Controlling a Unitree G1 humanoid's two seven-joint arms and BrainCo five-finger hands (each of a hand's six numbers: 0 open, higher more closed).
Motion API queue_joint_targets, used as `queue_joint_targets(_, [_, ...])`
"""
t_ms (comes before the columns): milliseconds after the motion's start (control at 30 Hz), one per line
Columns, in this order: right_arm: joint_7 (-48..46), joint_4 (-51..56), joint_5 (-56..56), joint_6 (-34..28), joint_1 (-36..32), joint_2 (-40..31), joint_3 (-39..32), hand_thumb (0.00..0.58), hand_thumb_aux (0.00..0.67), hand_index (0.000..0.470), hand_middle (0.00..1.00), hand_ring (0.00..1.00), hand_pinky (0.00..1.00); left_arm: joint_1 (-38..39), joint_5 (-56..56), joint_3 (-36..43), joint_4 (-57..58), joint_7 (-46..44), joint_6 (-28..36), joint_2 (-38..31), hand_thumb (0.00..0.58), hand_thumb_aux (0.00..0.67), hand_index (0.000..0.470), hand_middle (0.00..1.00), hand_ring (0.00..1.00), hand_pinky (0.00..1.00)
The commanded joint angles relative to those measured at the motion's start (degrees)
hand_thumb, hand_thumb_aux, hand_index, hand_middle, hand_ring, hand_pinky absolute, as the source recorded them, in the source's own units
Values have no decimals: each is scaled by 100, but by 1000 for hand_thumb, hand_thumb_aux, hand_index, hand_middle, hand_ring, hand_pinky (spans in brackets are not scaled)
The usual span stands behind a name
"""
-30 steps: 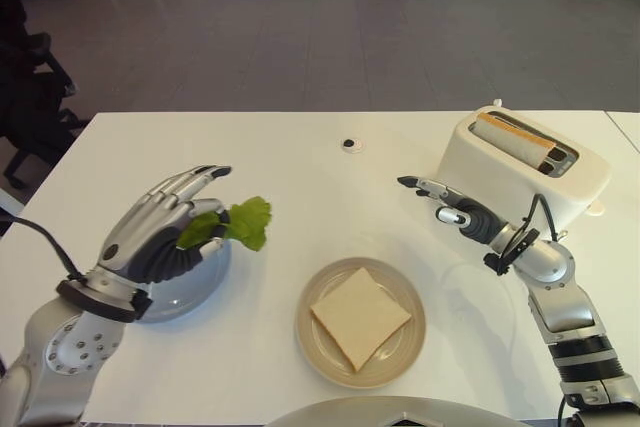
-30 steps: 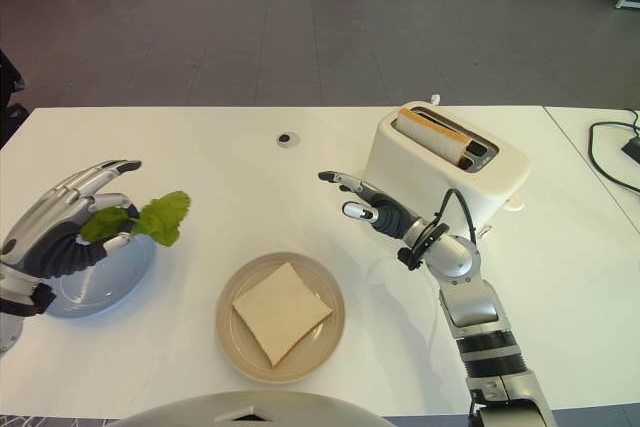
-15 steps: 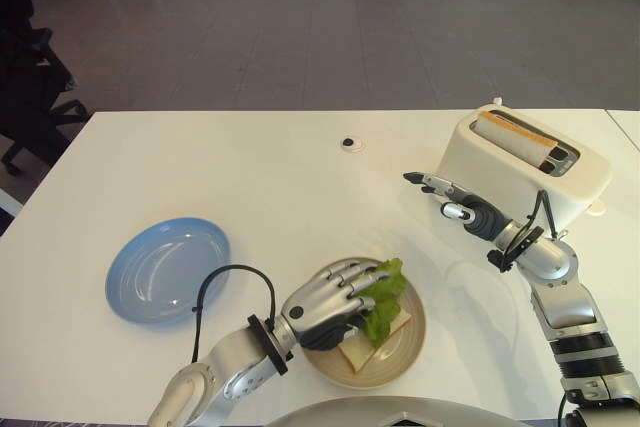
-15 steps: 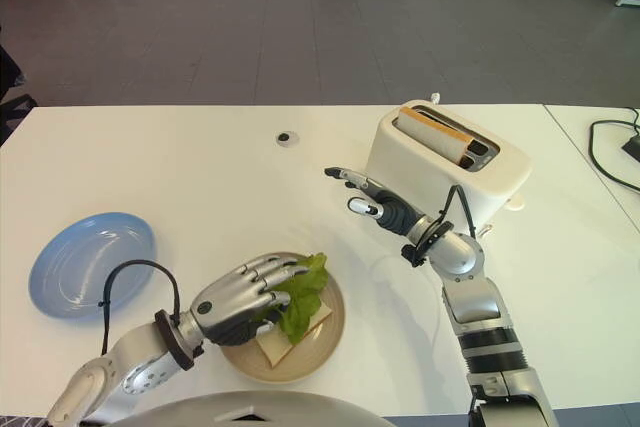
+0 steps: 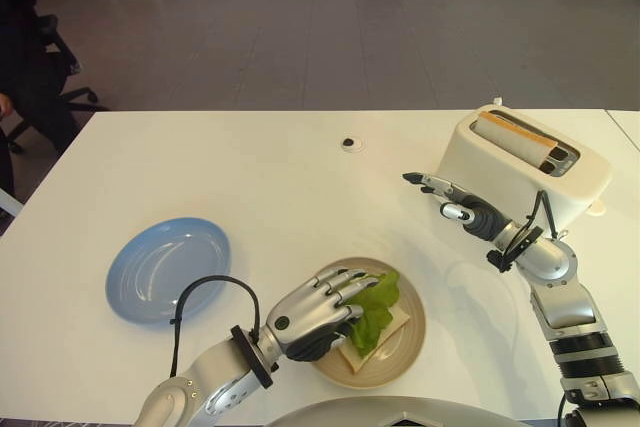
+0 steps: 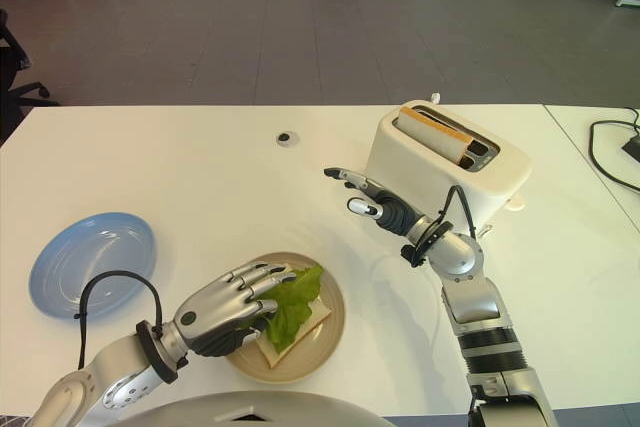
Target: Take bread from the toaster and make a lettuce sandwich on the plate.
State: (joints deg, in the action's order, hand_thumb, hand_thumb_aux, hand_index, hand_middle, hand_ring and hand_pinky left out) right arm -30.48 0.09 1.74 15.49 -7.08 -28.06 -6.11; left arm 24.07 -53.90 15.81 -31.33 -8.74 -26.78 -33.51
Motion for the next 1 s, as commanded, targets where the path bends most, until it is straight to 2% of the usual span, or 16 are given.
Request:
queue_joint_targets(33, [-27,31,51,-20,-36,-36,26,0,0,0,0,0,0,73,-55,82,-30,-79,-43,4,580,670,470,0,0,0])
queue_joint_targets(100, [-32,29,50,-23,-36,-37,22,0,0,0,0,0,0,89,-100,88,57,-46,-55,11,580,670,470,0,0,0])
queue_joint_targets(133, [-40,13,47,-29,-23,-45,23,0,0,0,0,0,0,92,-120,72,76,-45,-54,-5,557,536,376,0,0,0])
queue_joint_targets(167, [-45,2,44,-34,-15,-50,24,0,0,0,0,0,0,95,-128,55,81,-49,-54,-17,514,444,311,0,0,0])
queue_joint_targets(233, [-66,-30,32,-46,9,-68,29,0,0,0,0,0,0,116,-130,27,44,-70,-59,-39,472,381,267,0,0,0])
queue_joint_targets(267, [-77,-37,29,-50,15,-74,29,0,0,0,0,0,0,146,-120,8,33,-68,-79,-67,472,381,267,0,0,0])
queue_joint_targets(367, [-97,-65,15,-58,65,-103,66,0,0,0,0,0,0,209,-64,-43,2,-81,-167,-171,521,457,321,0,0,0])
queue_joint_targets(433, [-106,-79,7,-66,88,-122,91,0,0,0,0,0,0,205,-7,-110,-51,-132,-203,-238,489,405,284,0,0,0])
queue_joint_targets(533, [-116,-79,0,-68,91,-140,102,0,0,0,0,0,0,247,93,-282,-173,-171,-236,-314,468,376,264,0,0,0])
queue_joint_targets(600, [-114,-84,-2,-50,77,-147,113,0,0,0,0,0,0,281,256,-429,-309,-173,-220,-299,429,328,230,0,0,0])
queue_joint_targets(633, [-100,-126,17,24,55,-169,131,0,0,0,0,0,0,292,515,-502,-380,-154,-187,-229,297,202,142,0,0,0])
queue_joint_targets(667, [-71,-185,65,155,-3,-228,185,0,0,0,0,0,0,316,866,-550,-419,-81,-153,-100,0,0,0,0,0,0])
queue_joint_targets(733, [2,-282,154,372,-202,-413,397,0,0,0,0,0,0,357,1748,-634,-509,71,-116,184,0,0,0,0,0,0])
queue_joint_targets(900, [359,102,354,770,-1241,-1180,1294,0,0,0,0,0,0,641,3599,-940,-626,537,-183,900,0,0,0,0,0,0])
queue_joint_targets(933, [437,377,537,881,-1414,-1391,1367,0,0,0,0,0,0,619,4003,-992,-426,560,-204,998,0,0,0,0,0,0])
queue_joint_targets(1000, [1063,1284,1721,1347,-1761,-1916,1112,0,0,0,0,0,0,539,4604,-1069,-7,592,-235,1215,0,0,0,0,0,0])
